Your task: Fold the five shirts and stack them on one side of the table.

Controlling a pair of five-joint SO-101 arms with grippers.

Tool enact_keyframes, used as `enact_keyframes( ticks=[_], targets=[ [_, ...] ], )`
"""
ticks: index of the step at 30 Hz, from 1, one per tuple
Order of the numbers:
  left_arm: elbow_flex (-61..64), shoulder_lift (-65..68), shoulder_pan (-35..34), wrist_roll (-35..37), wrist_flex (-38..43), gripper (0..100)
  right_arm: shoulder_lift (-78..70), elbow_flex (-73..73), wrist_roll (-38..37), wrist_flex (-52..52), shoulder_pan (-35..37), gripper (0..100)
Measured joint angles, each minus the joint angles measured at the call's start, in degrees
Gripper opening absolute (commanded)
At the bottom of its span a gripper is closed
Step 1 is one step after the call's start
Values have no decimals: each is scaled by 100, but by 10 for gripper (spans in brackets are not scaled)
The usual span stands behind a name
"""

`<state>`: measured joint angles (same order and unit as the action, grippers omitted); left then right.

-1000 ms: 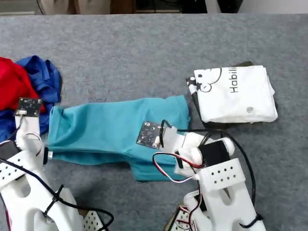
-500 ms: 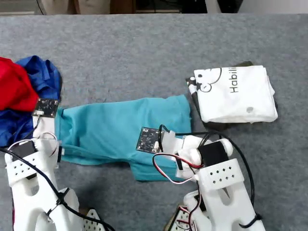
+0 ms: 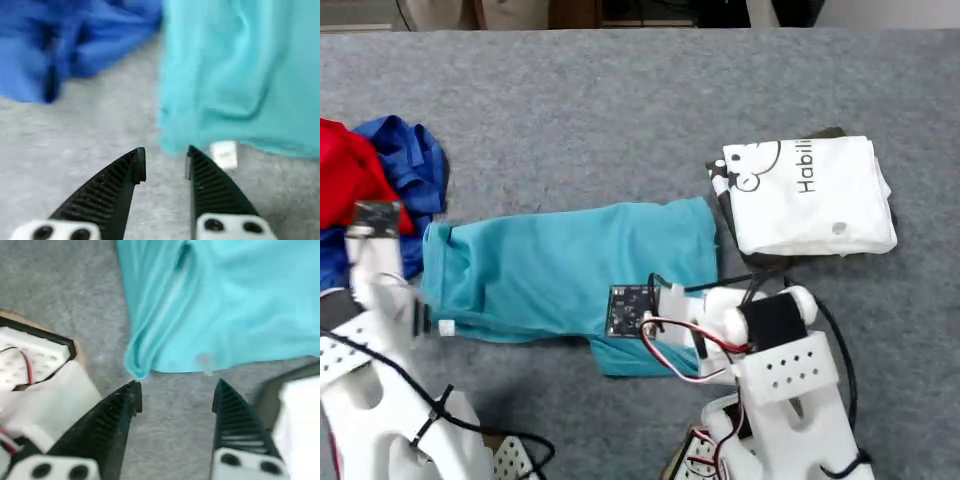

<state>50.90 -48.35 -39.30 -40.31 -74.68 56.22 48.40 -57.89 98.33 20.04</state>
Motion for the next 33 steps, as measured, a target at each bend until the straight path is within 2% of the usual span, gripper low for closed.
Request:
enact_keyframes(
  ticks=[2, 4, 10, 13, 17, 25, 28, 33],
  targets=[
    [-598, 0, -44, 9, -325, 32, -9, -281, 237, -167, 0, 62],
    [-1108, 0, 79, 237, -580, 17, -35, -440, 659, -580, 0, 24],
    [-1749, 431, 1319, 1714, -589, 19, -1389, -686, 1477, -1996, 0, 12],
    [-1785, 1240, 1793, 2303, -193, 19, -2523, -1055, 1793, -2497, 0, 12],
    [-1969, 2558, 1864, 2936, 730, 19, -3965, -1802, 2295, -2998, 0, 12],
    [-2708, 4897, 1899, 3077, 1565, 19, -6154, -3516, 2646, -3464, -35, 12],
    [-3042, 5635, 1864, 3103, 1697, 19, -6971, -4193, 2980, -3560, -273, 12],
    [-3974, 6796, 1512, 3138, 1697, 19, -8360, -5284, 2998, -3578, -721, 12]
  ],
)
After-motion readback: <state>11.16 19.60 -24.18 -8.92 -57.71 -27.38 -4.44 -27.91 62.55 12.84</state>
